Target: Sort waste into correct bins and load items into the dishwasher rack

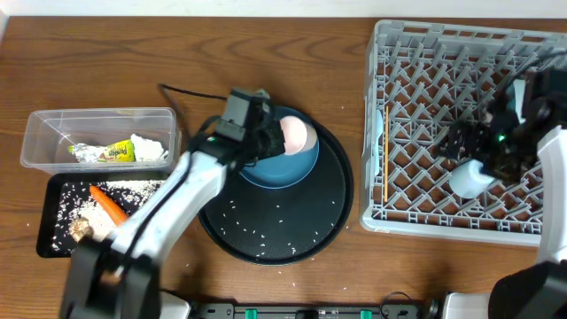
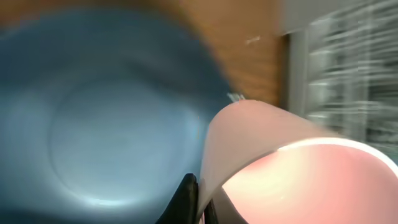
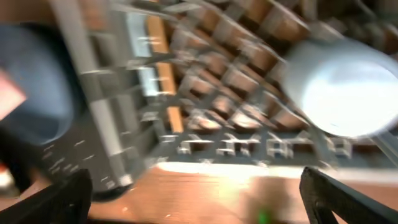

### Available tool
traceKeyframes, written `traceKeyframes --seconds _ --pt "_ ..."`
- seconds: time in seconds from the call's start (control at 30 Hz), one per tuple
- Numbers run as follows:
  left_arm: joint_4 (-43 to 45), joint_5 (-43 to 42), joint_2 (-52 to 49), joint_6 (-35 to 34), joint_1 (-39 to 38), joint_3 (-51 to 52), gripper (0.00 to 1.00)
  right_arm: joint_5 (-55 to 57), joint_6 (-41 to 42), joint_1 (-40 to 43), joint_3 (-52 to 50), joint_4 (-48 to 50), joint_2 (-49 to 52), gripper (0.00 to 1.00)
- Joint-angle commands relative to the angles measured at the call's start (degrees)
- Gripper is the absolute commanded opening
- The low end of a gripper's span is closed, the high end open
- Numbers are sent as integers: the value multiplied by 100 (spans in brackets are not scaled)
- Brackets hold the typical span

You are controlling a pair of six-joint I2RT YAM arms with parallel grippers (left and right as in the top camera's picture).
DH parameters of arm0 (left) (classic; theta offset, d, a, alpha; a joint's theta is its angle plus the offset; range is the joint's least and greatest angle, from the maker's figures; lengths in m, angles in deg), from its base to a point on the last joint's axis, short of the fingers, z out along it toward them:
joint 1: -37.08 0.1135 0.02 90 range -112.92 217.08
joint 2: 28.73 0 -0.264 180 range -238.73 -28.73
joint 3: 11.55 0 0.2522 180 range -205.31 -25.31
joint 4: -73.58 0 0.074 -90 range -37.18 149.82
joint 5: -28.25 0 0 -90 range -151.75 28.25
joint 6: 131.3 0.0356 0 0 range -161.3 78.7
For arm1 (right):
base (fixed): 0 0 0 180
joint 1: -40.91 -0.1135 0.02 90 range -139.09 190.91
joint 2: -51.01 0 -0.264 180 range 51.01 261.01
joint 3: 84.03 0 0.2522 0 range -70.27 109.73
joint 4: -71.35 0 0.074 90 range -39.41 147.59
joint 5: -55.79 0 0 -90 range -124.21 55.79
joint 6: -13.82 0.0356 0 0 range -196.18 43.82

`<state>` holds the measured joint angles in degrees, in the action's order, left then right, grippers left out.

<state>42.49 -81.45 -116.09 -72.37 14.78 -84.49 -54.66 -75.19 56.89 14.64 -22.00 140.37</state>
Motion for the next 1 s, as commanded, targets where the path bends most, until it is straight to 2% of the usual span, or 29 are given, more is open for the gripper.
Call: traceKeyframes --seconds 0.0,0.13,0.27,0.33,0.43,0.7,0.83,0.97 --pt "-136 -1095 887 409 192 -7 6 -1690 -1370 59 286 -234 -258 99" --pt "-184 -3023 1624 662 382 -7 6 -3467 -3003 50 284 -717 -376 99" --pt "-37 -4419 2004 660 520 -7 6 -4756 -4642 7 245 -1497 -376 99" --pt "175 -5027 2057 638 573 -7 6 -5128 -5235 -57 225 -1781 -374 99" --pt "675 -5816 2000 457 595 -7 6 -5412 -5464 -238 160 -1770 -374 99" --pt "741 -5895 1644 439 584 -7 6 -6177 -6146 -975 83 -1711 -374 99" --pt "789 -5893 1506 442 586 -7 6 -6214 -6153 -1296 83 -1574 -374 99" --pt "960 -5847 1464 437 584 -7 6 -6214 -6151 -1556 83 -1436 -374 94"
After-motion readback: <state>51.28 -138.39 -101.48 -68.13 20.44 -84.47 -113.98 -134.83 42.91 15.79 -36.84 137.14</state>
